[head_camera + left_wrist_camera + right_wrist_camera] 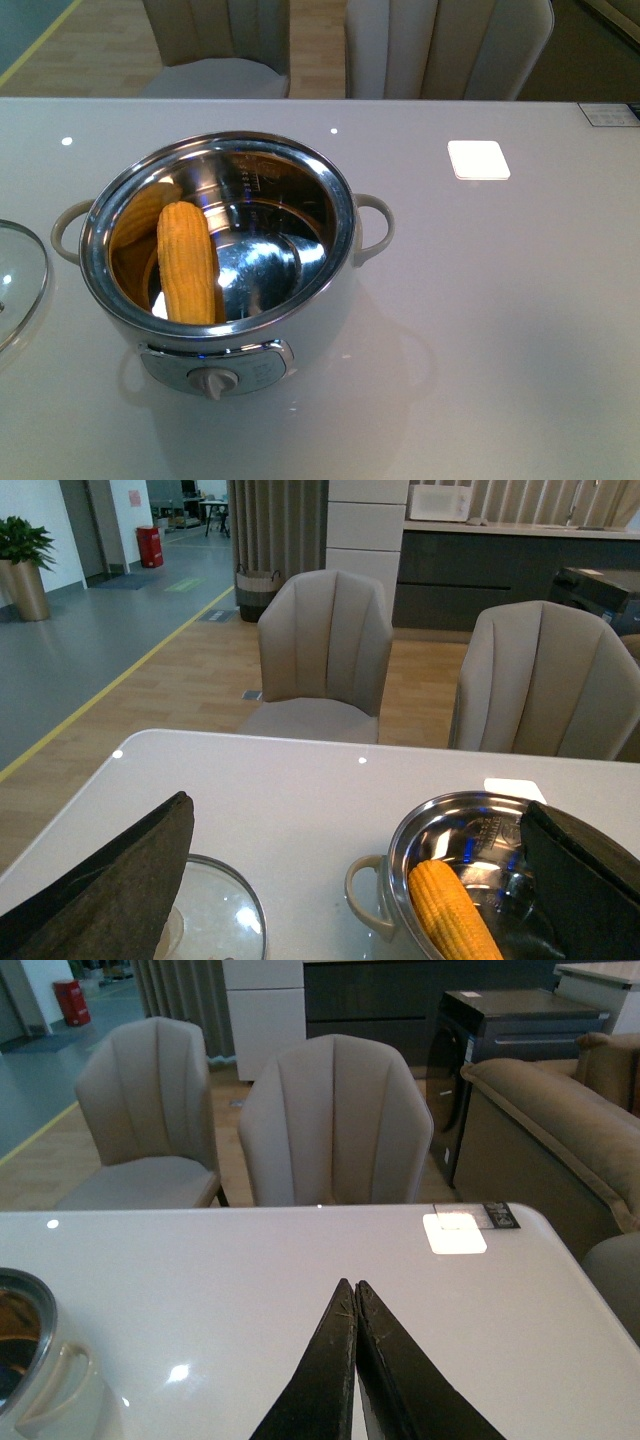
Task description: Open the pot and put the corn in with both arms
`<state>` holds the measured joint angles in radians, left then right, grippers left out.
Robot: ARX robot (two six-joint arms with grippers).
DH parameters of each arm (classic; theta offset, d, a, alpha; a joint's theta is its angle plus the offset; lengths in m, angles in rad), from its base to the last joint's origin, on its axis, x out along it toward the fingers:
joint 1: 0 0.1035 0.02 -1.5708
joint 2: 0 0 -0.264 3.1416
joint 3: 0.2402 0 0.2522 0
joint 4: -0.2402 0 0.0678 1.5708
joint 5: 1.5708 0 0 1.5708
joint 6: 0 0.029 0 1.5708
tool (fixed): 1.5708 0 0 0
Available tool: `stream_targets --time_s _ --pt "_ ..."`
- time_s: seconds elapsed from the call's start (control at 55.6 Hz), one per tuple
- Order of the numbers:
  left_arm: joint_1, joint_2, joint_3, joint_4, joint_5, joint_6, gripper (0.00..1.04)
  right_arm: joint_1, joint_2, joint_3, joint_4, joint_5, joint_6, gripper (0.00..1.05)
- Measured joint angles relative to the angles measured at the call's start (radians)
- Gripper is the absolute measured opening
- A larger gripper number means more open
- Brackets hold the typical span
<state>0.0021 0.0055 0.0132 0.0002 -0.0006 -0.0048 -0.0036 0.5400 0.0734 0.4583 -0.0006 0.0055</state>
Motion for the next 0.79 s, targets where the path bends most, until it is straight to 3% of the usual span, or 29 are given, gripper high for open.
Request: stream_targets --time_s 0.791 --pt "0.000 0.000 0.000 0.000 0.000 0.000 0.98 0.002 -0.334 -0.056 -0.253 0.001 0.000 0.02"
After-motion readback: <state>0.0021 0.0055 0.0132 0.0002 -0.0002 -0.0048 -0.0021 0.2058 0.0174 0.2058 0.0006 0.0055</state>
